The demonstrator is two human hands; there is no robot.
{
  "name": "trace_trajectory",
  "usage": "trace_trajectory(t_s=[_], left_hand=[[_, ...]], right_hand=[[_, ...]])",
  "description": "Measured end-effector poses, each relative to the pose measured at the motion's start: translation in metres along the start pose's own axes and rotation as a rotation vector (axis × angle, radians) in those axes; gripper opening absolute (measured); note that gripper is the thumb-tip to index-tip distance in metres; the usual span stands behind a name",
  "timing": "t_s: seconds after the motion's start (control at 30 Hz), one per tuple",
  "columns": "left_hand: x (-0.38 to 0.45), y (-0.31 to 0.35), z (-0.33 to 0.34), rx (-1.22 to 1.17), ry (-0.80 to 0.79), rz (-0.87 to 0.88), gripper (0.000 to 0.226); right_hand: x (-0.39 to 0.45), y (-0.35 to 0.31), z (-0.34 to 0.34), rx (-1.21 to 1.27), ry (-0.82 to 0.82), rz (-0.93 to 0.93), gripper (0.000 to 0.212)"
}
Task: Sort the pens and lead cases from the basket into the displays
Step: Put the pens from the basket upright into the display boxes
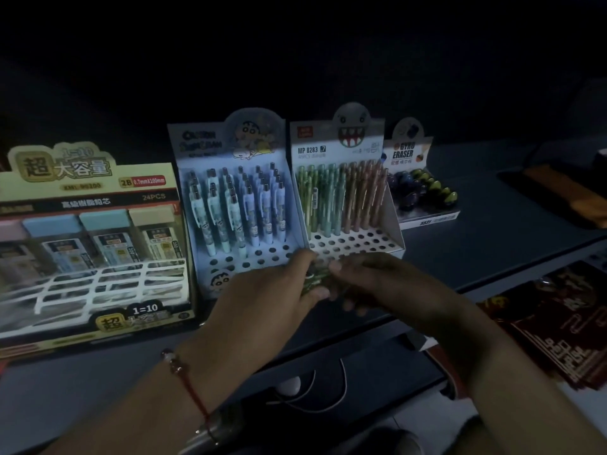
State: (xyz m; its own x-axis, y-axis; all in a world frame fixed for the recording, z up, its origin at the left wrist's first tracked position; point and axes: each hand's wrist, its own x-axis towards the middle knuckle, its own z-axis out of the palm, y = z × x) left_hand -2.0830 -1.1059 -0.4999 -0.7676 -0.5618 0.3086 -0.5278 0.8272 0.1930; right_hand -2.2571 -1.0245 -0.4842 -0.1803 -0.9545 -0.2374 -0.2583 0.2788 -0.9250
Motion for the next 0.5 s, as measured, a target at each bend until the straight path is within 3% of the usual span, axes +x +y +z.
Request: trace_trajectory(t_s=[0.17, 0.3, 0.5], left_hand=[[-0.001, 0.009, -0.001, 0.006, 0.051, 0.053, 0.056], [-0.003, 0.018, 0.003, -0.003, 0.069, 0.129, 0.065], [-0.002, 0.013, 0.014, -0.055, 0.117, 0.156, 0.06]], right_hand=[[-0.005, 0.008, 0.0, 0.073, -0.02, -0.013, 0.023], [-0.01, 0.012, -0.005, 0.048, -0.028, -0.007, 0.026], [-0.012, 0.012, -0.006, 0.142, 0.014, -0.016, 0.007]])
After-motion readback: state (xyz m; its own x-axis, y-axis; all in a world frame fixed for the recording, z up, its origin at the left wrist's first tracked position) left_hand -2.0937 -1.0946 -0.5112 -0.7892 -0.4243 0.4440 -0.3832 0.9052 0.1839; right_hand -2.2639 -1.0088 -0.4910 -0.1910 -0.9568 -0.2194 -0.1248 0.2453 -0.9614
